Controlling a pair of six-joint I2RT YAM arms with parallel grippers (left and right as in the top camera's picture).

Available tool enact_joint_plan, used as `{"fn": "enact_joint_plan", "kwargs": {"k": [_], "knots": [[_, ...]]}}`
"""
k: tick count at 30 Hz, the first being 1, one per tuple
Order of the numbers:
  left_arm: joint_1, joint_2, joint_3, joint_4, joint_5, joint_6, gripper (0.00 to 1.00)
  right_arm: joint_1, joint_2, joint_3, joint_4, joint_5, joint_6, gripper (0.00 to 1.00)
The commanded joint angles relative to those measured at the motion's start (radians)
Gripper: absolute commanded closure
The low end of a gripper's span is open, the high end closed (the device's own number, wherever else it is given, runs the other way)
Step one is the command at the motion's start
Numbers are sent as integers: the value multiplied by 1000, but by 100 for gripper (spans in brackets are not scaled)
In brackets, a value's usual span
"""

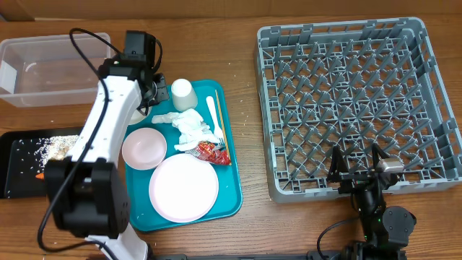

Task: Sort waste into correct bins and load items into the dishwasher rack
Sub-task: 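Carry the empty white bowl back and set it on the teal tray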

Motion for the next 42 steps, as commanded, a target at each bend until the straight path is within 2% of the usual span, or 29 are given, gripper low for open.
{"fn": "enact_joint_plan", "kwargs": {"k": [1,10,23,25,29,32,37,40,42], "knots": [[4,32,21,19,-28,-5,96,-6,0,-10,7,10,-3,0],[4,40,19,83,2,8,96,-6,0,-10,7,10,-3,0],[4,137,18,63,26,9,96,-6,0,-10,7,10,-3,0],[4,140,18,63,25,9,92,-6,0,-10,7,10,-3,0],[4,140,24,56,25,10,75,-6,0,-10,7,10,-3,0],[4,137,45,23,25,13,73,-6,0,-10,7,10,-3,0],[4,113,171,-124,27,11,72,-6,0,-10,7,10,-3,0],[4,93,273,-224,61,8,69,-6,0,-10,7,10,-3,0],[5,74,343,-291,109,8,59,-6,0,-10,7,10,-3,0]]}}
